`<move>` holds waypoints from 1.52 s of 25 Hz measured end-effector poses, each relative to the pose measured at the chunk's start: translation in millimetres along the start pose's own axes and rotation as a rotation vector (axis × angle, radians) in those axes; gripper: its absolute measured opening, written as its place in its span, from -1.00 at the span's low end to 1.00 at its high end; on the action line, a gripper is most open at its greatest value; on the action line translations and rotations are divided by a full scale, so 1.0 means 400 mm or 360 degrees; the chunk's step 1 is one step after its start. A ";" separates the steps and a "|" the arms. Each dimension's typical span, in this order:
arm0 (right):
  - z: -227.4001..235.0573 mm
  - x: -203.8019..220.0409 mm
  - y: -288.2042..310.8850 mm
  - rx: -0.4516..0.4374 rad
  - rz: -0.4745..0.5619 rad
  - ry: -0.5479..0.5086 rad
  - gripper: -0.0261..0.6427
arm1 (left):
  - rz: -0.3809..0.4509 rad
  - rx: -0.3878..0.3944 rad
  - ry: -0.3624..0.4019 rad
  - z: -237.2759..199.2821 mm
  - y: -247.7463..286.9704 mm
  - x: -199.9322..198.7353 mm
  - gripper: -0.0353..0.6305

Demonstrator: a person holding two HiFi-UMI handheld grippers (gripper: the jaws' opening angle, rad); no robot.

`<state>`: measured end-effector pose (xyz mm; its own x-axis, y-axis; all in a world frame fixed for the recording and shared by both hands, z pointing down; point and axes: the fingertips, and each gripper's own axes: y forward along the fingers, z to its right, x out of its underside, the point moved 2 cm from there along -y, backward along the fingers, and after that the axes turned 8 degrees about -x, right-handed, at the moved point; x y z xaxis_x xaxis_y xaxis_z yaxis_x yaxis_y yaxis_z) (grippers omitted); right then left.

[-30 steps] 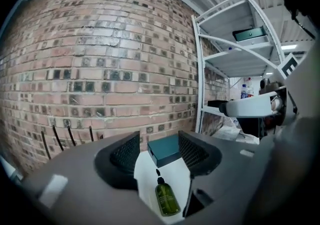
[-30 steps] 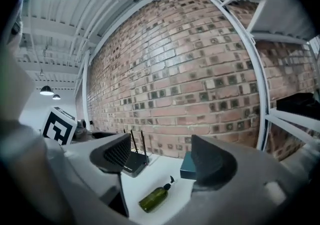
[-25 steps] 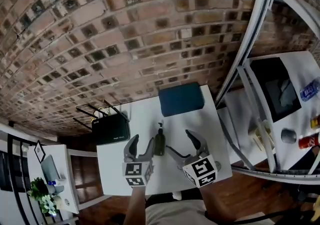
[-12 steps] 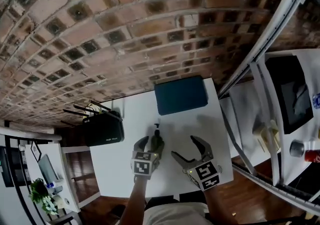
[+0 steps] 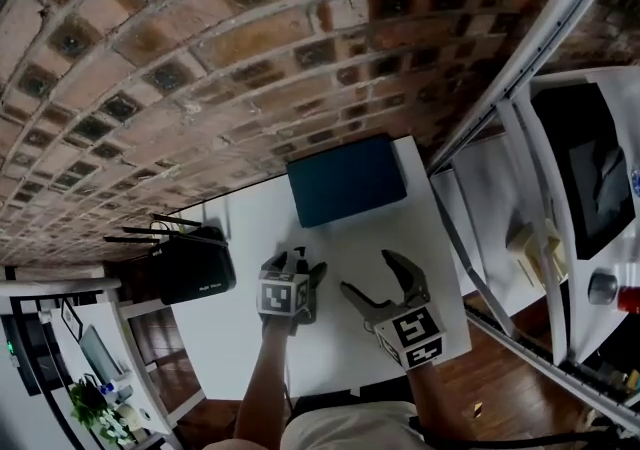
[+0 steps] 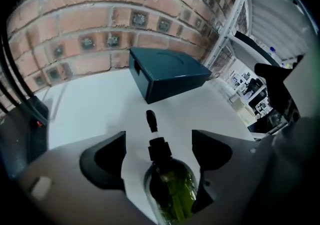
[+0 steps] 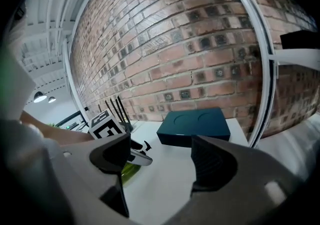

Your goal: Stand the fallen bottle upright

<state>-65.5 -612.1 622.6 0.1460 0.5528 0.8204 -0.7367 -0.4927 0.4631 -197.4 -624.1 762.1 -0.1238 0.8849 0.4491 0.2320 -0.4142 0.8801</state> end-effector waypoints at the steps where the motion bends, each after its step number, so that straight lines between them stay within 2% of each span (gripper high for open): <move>1: 0.004 0.000 0.002 0.0001 0.0001 0.0000 0.17 | -0.0007 -0.0007 -0.0014 -0.009 0.009 -0.002 0.41; 4: 0.027 -0.011 -0.001 0.0037 0.0017 -0.0009 0.17 | -0.0042 -0.0009 -0.0041 -0.026 0.036 -0.002 0.14; 8: 0.057 -0.033 -0.027 0.0116 0.0051 -0.0012 0.17 | -0.0105 0.0083 -0.0071 -0.010 0.049 0.001 -0.42; 9: 0.059 -0.037 -0.035 0.0132 0.0059 -0.0007 0.17 | -0.0112 0.0091 -0.0063 -0.006 0.049 0.002 -0.47; 12: 0.048 -0.051 -0.060 0.0170 0.0081 0.0003 0.17 | -0.0101 0.0084 -0.0038 -0.003 0.032 0.005 -0.47; 14: 0.027 -0.070 -0.072 0.0181 0.0094 -0.0026 0.17 | -0.0042 0.0079 -0.0046 -0.003 -0.001 -0.001 -0.47; 19: -0.050 -0.127 -0.072 0.0150 0.0135 -0.0132 0.17 | 0.0200 0.0022 -0.0084 -0.020 -0.123 -0.016 -0.48; 23: -0.127 -0.174 -0.065 0.0108 0.0164 -0.0226 0.17 | 0.0398 -0.0026 -0.0099 -0.032 -0.215 0.008 -0.48; 26: -0.175 -0.200 -0.062 0.0083 0.0190 -0.0287 0.17 | 0.0513 -0.0070 -0.0063 -0.030 -0.268 0.041 -0.48; 33: -0.246 -0.195 -0.070 0.0059 0.0192 -0.0299 0.17 | 0.0750 -0.0156 0.0048 0.002 -0.334 0.105 -0.47; 35: -0.263 -0.196 -0.078 0.0070 0.0193 -0.0317 0.17 | 0.0796 -0.0151 0.0053 0.009 -0.347 0.123 -0.47; 38: -0.290 -0.197 -0.096 0.0094 0.0200 -0.0344 0.17 | 0.0791 -0.0119 0.0068 0.018 -0.354 0.154 -0.47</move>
<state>-125.6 -558.7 501.3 0.1980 0.3315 0.9224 -0.7191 -0.5904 0.3665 -230.9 -509.5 664.3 -0.0559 0.5680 0.8211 0.2033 -0.7987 0.5663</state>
